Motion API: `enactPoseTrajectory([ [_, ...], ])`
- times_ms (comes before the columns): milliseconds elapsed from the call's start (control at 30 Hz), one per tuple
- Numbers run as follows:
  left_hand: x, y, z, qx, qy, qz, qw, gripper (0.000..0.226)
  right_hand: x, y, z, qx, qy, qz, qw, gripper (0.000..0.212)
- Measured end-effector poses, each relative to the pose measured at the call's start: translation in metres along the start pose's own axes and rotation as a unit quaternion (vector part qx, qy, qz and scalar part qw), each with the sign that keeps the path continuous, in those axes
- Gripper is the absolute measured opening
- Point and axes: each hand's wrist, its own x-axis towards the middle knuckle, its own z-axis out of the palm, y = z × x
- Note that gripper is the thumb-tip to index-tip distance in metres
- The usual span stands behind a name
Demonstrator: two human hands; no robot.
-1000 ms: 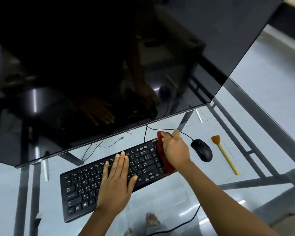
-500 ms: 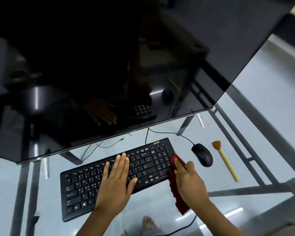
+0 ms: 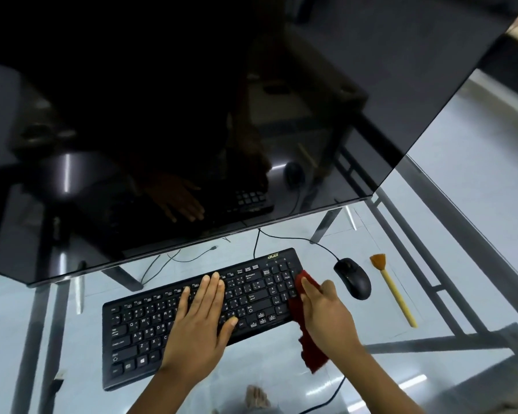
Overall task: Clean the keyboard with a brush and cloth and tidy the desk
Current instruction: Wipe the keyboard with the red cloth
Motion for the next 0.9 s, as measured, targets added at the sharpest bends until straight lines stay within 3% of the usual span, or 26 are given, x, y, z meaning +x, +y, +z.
enactPoseTrajectory([
  [200, 0.0, 0.001, -0.003, -0.005, 0.001, -0.001, 1.0, 0.069, 0.061, -0.053, -0.001, 0.015, 0.005, 0.002, 1.0, 0.03],
  [300, 0.0, 0.001, -0.002, -0.006, 0.003, -0.003, 1.0, 0.068, 0.039, -0.09, 0.013, -0.01, -0.069, -0.124, 0.99, 0.031],
  [367, 0.0, 0.001, -0.002, -0.009, 0.002, -0.004, 1.0, 0.068, 0.036, -0.089, 0.013, -0.021, -0.079, -0.158, 0.984, 0.034],
  [500, 0.0, 0.0, -0.002, -0.012, 0.001, -0.006, 1.0, 0.069, 0.055, -0.063, 0.006, -0.026, -0.018, -0.03, 0.999, 0.033],
  [667, 0.0, 0.0, 0.0, -0.017, 0.001, -0.008, 1.0, 0.068, 0.043, -0.091, 0.015, -0.015, -0.085, -0.145, 0.986, 0.033],
  [800, 0.0, 0.0, -0.005, -0.027, -0.002, -0.011, 1.0, 0.071, 0.064, -0.063, -0.003, -0.038, -0.056, -0.066, 0.995, 0.034],
  [900, -0.012, -0.016, -0.017, -0.047, 0.033, -0.093, 0.994, 0.084, 0.061, -0.063, -0.009, -0.07, -0.075, -0.067, 0.992, 0.037],
])
